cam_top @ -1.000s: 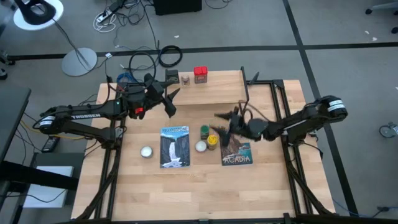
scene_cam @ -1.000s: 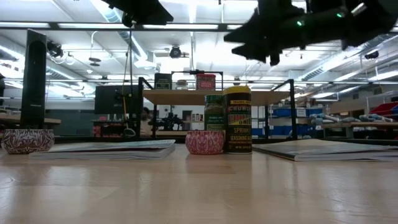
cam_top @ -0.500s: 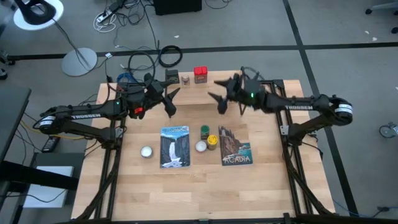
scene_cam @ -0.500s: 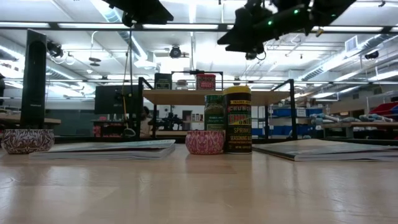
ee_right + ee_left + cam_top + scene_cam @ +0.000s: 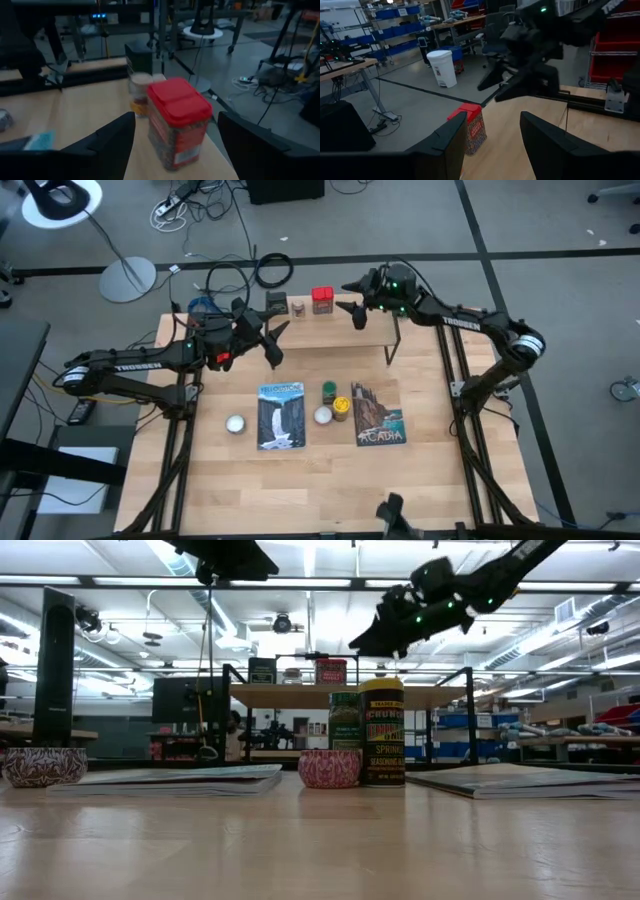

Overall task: Shelf spices
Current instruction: Remove the red spice from the shelf

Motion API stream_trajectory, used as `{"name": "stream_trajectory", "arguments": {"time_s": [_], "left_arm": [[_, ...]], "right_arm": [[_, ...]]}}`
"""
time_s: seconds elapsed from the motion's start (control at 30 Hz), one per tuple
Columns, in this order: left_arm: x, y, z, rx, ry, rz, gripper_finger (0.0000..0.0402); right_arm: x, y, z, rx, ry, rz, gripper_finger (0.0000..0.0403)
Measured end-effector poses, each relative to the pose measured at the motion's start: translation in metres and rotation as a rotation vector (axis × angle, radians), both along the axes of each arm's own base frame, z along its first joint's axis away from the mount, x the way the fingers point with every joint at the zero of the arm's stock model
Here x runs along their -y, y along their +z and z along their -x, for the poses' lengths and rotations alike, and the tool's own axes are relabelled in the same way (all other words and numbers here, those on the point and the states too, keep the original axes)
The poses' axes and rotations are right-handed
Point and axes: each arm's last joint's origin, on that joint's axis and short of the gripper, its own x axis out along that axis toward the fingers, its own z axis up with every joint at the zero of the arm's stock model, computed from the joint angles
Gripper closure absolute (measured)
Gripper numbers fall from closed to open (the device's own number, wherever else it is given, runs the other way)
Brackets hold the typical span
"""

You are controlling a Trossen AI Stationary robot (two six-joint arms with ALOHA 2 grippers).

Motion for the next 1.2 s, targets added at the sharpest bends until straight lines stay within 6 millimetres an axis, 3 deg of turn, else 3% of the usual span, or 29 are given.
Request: {"name": "stream_trajectory", "arguments": {"time_s": [0.23,1.2], "left_arm": [[0.0,-0.001,0.0,-0.014,0.0,0.006,0.0213],[0.0,0.005,0.0,0.052,0.011,-0.011,0.0213]], "right_arm": [[0.023,-0.015,-0.005,-0.018,0.026,-0.036,0.0112],[0.03,-0.007,-0.001,0.044,0.092,0.042,0.0086]]}}
